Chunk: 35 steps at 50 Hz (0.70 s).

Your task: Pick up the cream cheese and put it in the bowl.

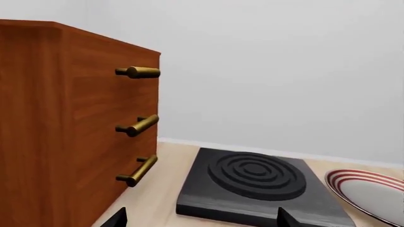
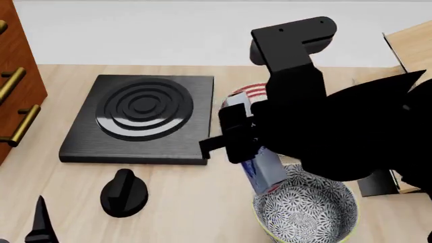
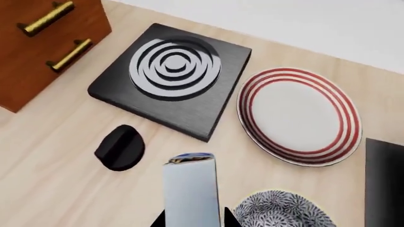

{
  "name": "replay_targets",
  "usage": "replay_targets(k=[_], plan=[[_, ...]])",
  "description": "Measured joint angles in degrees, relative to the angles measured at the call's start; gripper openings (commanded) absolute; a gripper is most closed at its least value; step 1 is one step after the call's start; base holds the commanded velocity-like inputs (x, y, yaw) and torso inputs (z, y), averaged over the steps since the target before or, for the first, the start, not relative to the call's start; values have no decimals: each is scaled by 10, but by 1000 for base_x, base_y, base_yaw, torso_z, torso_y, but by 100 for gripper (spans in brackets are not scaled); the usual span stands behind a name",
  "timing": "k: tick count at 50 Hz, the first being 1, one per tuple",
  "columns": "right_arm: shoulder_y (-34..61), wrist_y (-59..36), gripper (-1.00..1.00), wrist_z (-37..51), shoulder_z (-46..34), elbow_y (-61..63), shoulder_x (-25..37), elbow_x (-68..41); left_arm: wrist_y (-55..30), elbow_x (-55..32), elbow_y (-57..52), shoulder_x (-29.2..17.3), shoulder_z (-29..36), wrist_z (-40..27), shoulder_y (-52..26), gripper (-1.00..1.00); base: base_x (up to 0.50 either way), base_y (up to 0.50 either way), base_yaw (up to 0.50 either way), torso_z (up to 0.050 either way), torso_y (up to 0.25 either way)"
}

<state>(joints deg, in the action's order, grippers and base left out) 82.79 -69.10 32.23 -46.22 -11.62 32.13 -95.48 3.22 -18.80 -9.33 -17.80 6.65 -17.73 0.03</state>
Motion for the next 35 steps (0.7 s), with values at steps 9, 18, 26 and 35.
replay_targets(k=[9,18,26,35], plan=[[-20,14,-100,41,19,17,34,-17,0,1,-3,0,4,-2,3,100,0,0,0,0,1],[-43,41,-100,47,21,9,51,8,1,2,-8,-1,6,-5,6,100,0,0,0,0,0],[-63,68,-100,32,7,-20,50,52,1,3,-11,-2,8,-7,8,100,0,0,0,0,0],[-78,95,-100,7,-10,-58,41,94,0,4,-16,-3,10,-10,10,100,0,0,0,0,1]])
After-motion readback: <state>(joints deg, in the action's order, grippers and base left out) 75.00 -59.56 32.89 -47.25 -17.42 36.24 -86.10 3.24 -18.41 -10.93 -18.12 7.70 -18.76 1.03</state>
